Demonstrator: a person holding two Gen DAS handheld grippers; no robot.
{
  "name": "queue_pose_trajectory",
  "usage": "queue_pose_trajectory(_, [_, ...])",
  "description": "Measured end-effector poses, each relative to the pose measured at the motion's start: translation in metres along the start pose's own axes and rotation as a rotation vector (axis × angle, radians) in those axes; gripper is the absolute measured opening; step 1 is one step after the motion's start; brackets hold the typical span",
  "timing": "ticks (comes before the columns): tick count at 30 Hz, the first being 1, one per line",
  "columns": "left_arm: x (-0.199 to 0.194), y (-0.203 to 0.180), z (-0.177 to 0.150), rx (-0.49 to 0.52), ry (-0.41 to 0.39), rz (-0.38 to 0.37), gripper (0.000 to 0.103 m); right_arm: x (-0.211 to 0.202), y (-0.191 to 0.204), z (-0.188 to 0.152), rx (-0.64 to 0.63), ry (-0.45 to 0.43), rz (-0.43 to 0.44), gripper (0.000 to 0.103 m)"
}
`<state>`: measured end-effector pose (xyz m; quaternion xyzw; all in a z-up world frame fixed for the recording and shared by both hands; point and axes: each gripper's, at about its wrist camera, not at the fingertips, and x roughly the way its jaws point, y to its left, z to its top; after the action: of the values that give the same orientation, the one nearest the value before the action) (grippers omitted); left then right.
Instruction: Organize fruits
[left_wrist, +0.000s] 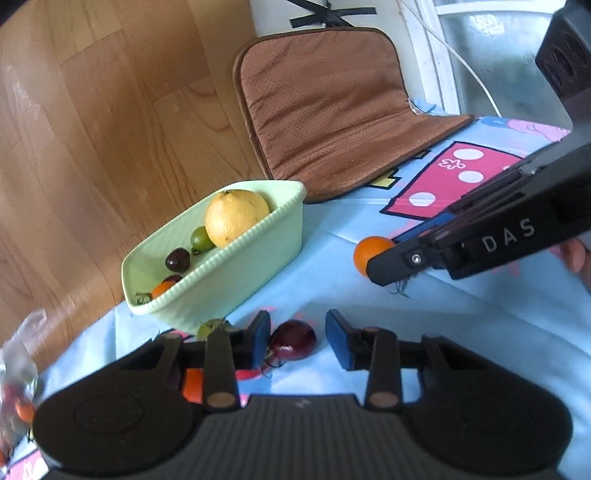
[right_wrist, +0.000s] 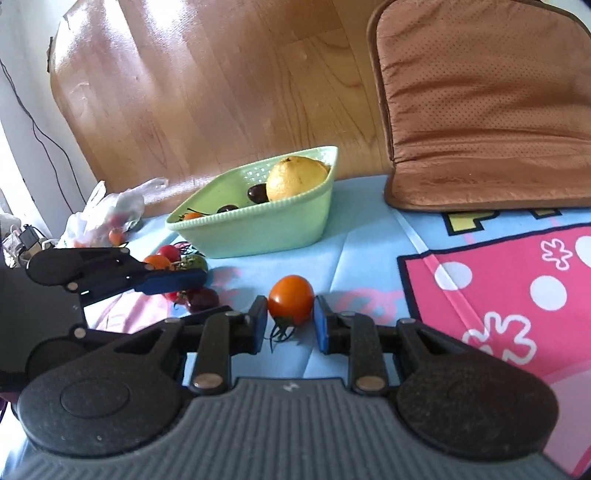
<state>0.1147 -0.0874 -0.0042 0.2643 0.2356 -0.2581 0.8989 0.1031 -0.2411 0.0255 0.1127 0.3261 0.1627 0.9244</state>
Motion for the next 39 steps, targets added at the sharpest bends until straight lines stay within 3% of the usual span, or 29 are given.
queue_pose_trajectory(6, [-0.025,-0.013,-0.009,-0.065,0.001,-0.006,0.026,0.000,0.002,-0.001,-0.010,0.002,0.005,0.029])
queue_pose_trajectory(13, [-0.083,-0.053,-0.034,0.029,-0.061,0.022,0.027,-0.009,0.015,-0.012,-0.021,0.021,0.028,0.029])
queue_pose_trajectory(17, [-0.105,-0.054,-0.047,-0.009,-0.070,0.000,0.027,-0.029,0.034,-0.034,-0.045,0.025,0.051,0.029])
queue_pose_trajectory(21, [-0.119,-0.044,-0.058,-0.111,-0.048,-0.022,0.027,-0.051,0.049,-0.054,-0.047,0.036,0.108,0.029])
queue_pose_trajectory(26, [-0.138,-0.032,-0.071,-0.189,-0.069,-0.017,0.028,-0.071,0.080,-0.079,-0.168,0.030,0.132,0.029])
queue_pose_trajectory(30, [-0.137,-0.028,-0.068,-0.214,-0.087,-0.029,0.031,-0.072,0.084,-0.077,-0.202,0.002,0.103,0.031])
queue_pose_trajectory(32, [-0.132,-0.027,-0.063,-0.229,-0.088,-0.055,0.044,-0.073,0.077,-0.068,-0.184,-0.035,0.067,0.031])
queue_pose_trajectory(35, [-0.121,-0.031,-0.056,-0.240,-0.087,-0.093,0.047,-0.068,0.065,-0.050,-0.153,-0.066,0.027,0.032])
queue_pose_trajectory(39, [-0.103,-0.035,-0.048,-0.278,-0.039,-0.097,0.053,-0.050,0.055,-0.034,-0.152,-0.072,-0.022,0.034])
